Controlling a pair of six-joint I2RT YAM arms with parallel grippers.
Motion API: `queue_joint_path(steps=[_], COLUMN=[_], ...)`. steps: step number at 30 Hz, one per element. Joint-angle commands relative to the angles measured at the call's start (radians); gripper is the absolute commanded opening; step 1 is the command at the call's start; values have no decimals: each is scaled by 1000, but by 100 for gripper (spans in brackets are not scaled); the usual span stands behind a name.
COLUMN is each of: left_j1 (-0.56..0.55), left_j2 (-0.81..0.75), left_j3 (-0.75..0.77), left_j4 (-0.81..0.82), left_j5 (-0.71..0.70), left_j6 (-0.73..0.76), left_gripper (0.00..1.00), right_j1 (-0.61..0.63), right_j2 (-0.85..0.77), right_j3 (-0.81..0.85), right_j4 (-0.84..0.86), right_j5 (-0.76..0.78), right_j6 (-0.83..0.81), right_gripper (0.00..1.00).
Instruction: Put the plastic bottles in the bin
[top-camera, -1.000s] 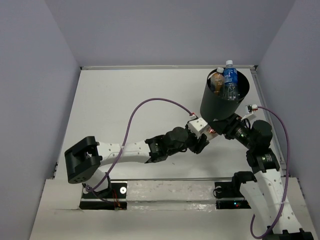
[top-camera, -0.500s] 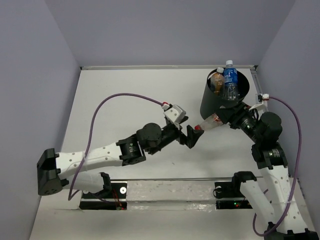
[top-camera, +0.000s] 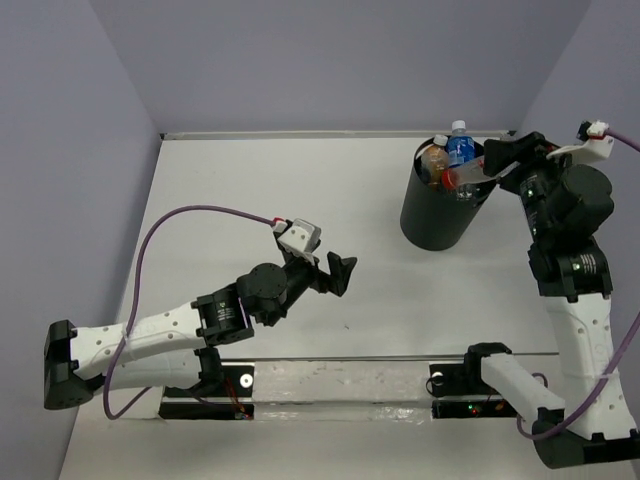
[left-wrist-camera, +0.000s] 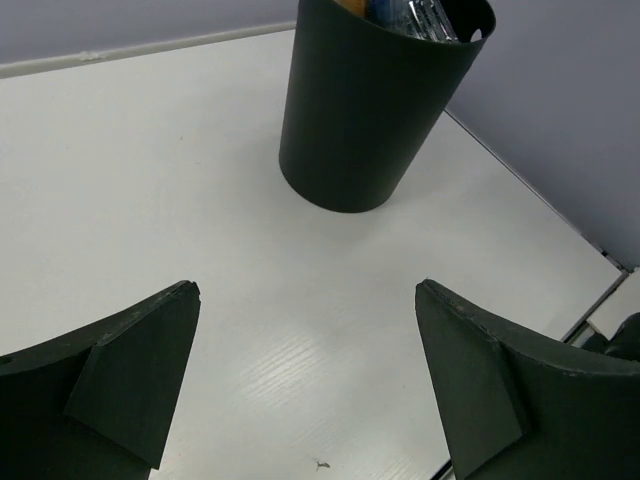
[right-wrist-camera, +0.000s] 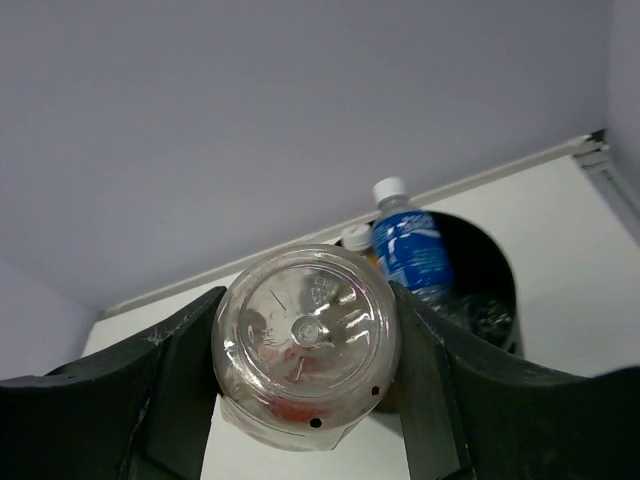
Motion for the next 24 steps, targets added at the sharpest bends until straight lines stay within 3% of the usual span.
queue_joint_path(steps=[1,5,12,24], left_j1=[-3,-3,-1,-1], left_j2=[-31,-16,21,29], left_j3=[-29,-46,-52,-51], left_j4=[58,85,137,149], left_j5=[-94,-102,-105,-88], left_j6=[4,11,25,11], left_gripper=[99,99,99,99], right_j1=[-3,-3,-3,-3], right_j2=[94,171,283,374], right_j3=[120,176,215,157], right_j4=[-54,-61,-55,97], right_j5=[262,380,445,379], right_j6=[-177,-269,-359,-454], right_gripper=[10,10,10,10])
